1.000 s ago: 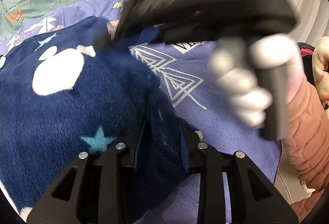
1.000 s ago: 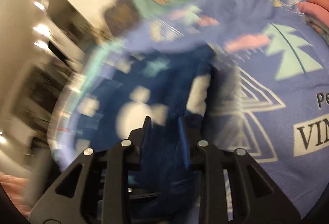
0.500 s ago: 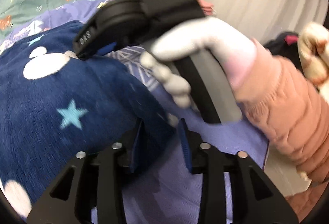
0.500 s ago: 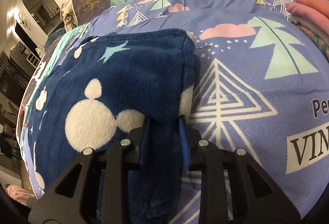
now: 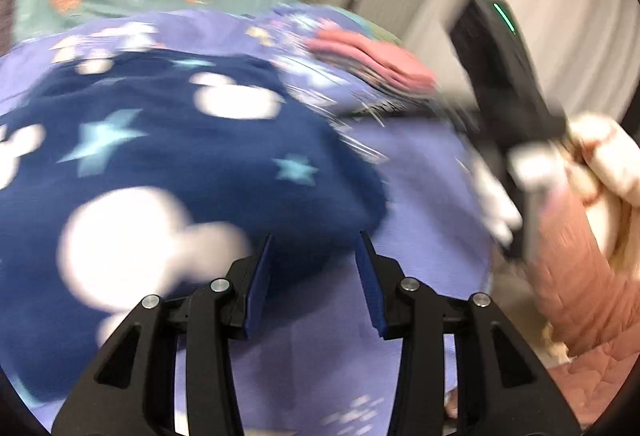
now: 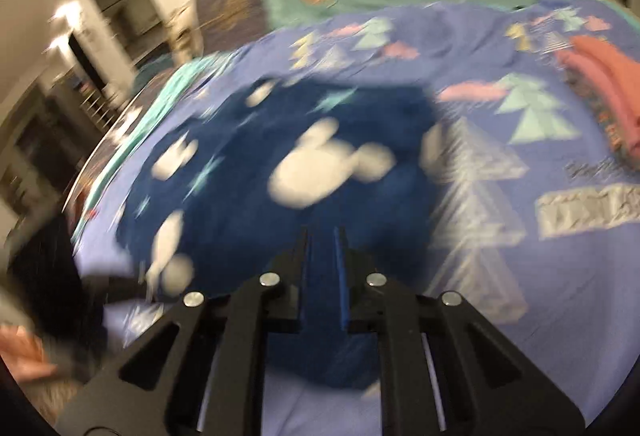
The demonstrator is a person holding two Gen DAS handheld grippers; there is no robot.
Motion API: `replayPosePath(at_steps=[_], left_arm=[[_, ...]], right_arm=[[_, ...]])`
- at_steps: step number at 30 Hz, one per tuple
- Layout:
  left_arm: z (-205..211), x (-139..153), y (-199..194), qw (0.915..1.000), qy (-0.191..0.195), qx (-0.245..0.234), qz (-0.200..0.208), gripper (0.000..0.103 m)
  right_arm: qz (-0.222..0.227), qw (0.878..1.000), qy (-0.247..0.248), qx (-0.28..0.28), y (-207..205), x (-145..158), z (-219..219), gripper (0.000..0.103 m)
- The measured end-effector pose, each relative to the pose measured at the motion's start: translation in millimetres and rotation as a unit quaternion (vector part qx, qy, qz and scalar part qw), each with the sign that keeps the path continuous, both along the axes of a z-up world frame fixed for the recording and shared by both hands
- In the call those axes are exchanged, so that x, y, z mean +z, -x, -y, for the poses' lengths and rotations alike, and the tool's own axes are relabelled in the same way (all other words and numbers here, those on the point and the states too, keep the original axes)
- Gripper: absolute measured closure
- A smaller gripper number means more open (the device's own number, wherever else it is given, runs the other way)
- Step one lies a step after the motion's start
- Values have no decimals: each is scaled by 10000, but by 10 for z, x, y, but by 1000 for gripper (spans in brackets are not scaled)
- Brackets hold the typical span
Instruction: Fold small clothes
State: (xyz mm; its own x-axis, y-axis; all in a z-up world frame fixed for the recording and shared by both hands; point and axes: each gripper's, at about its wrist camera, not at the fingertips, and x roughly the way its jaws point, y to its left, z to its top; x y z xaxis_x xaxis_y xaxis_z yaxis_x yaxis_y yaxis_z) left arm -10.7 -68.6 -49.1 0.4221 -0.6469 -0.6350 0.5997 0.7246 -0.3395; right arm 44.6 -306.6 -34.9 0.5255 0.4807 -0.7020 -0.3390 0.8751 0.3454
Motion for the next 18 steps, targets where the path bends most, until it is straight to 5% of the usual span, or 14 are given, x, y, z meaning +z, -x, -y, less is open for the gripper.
replayPosePath(at_steps=[4, 7, 10, 12, 15, 18], left_arm=[[-699, 43, -55, 9965, 103, 826, 84, 61], [-1289, 93, -60, 9872, 179, 1577, 134, 61], [-1939, 113, -23, 9700, 251, 2400, 297, 61], [-2306, 83, -24, 9588, 306, 2808, 295, 64], [-2635, -1, -46, 9505, 1, 3090, 311, 88], [-2760, -123, -48, 9553, -24, 2952, 147, 88]], right_arm=[[-411, 9960, 777, -155, 110, -539, -166, 90], [-307, 9922, 1164, -325, 118, -372, -288, 88], [304, 9798, 1925, -459, 162, -47, -598, 81], [549, 9805, 1872, -231, 141, 142, -830, 80], [712, 9820, 1732, 227, 118, 274, -1277, 76], [720, 9804, 1677, 748, 15, 290, -1793, 75]])
